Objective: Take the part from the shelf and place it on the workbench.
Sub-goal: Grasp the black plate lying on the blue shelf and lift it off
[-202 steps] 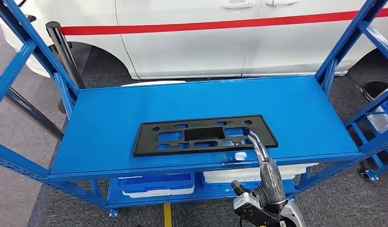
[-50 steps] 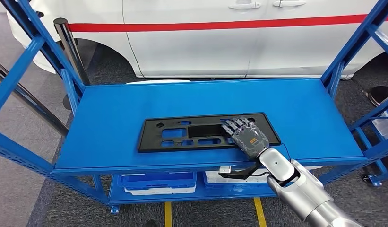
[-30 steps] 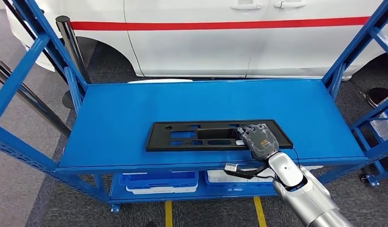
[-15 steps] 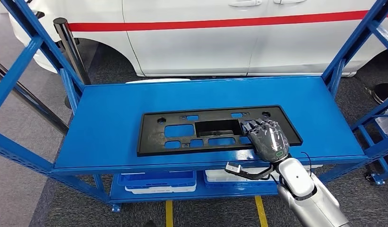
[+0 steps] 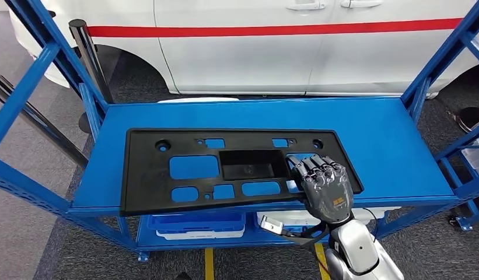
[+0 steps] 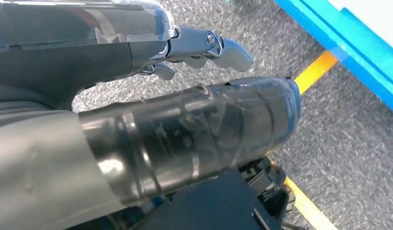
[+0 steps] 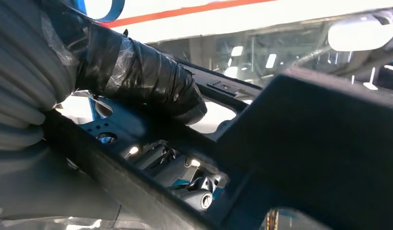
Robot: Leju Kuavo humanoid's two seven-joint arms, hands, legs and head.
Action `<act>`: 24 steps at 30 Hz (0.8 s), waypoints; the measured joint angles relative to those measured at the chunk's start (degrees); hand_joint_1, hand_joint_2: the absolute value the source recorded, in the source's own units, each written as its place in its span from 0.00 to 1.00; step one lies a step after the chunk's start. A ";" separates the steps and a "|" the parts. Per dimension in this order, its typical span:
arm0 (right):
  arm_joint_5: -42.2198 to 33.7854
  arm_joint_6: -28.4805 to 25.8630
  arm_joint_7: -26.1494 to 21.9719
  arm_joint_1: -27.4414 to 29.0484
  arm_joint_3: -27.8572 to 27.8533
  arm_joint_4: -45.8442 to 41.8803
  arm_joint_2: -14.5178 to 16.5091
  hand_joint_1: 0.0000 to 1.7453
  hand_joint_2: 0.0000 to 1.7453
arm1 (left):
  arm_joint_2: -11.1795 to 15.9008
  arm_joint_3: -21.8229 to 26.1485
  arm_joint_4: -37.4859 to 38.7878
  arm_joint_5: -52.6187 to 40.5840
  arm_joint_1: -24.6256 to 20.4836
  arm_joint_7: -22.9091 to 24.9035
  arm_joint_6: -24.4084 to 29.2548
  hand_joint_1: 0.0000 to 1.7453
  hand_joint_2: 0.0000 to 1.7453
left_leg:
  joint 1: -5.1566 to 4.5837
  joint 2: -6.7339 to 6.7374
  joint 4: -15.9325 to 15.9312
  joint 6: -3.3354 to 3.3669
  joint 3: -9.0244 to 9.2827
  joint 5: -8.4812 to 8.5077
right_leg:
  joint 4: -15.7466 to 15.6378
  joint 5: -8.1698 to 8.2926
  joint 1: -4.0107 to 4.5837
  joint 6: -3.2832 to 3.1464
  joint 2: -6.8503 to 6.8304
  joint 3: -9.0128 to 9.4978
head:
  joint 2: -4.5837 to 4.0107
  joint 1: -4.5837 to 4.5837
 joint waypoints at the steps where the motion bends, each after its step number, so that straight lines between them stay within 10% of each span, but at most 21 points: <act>1: -0.01 -0.02 0.02 0.31 -0.09 -0.38 0.14 1.00 1.00 | -0.01 0.00 0.00 0.01 0.00 -0.01 0.04 0.00 0.00 | 0.13 0.04 -0.33 0.26 0.19 0.18 | 2.41 -1.53 -0.02 0.13 0.00 -1.03 | 0.00 0.03; 5: -0.60 -0.70 0.17 2.27 -0.44 -1.40 1.30 1.00 1.00 | -0.01 -0.01 0.00 0.27 0.15 -0.10 0.08 0.00 0.00 | -0.08 0.07 -0.21 0.56 0.19 0.11 | 13.90 -5.86 -0.07 0.50 0.00 -6.43 | 0.00 0.03; 9: 0.51 -2.07 0.19 4.85 -0.45 -2.91 3.67 1.00 1.00 | -0.09 0.01 0.00 1.06 0.15 -0.72 0.08 0.00 0.00 | -0.19 -0.10 0.79 0.06 0.11 -0.55 | 2.22 0.28 -0.07 0.16 -0.03 -0.72 | 0.00 0.04; 11: 1.92 -2.47 0.14 6.44 -0.43 -3.86 5.33 1.00 1.00 | -0.11 0.07 0.00 1.49 0.21 -1.18 0.06 0.00 0.00 | -0.41 -0.15 1.19 -0.45 -0.11 -0.83 | -0.93 0.76 0.06 -0.27 0.02 0.76 | 0.00 0.02; 15: 6.32 -2.66 -0.51 9.87 -0.19 -5.83 8.88 1.00 1.00 | -0.10 0.28 0.00 2.33 0.53 -1.90 0.08 0.00 1.00 | -0.34 -0.12 2.37 -1.53 -0.54 -1.96 | -1.41 1.00 -0.01 -1.59 0.06 0.87 | 0.00 -0.01; 20: 9.48 -2.76 -0.10 12.13 1.64 -7.52 11.93 1.00 1.00 | -0.07 0.60 0.00 3.22 0.98 -2.37 0.16 0.00 1.00 | 0.15 -0.03 16.86 -2.71 -6.92 -8.72 | -1.59 1.06 -0.09 -2.28 -0.14 0.95 | 0.00 -0.05; 24: 9.56 -2.79 0.75 12.68 3.09 -7.89 12.72 1.00 1.00 | -0.04 0.63 0.00 3.67 1.18 -2.65 0.16 0.00 1.00 | 0.14 -0.05 6.56 -2.24 -1.94 -2.52 | -1.56 0.94 0.02 -2.10 0.05 1.29 | 0.00 -0.05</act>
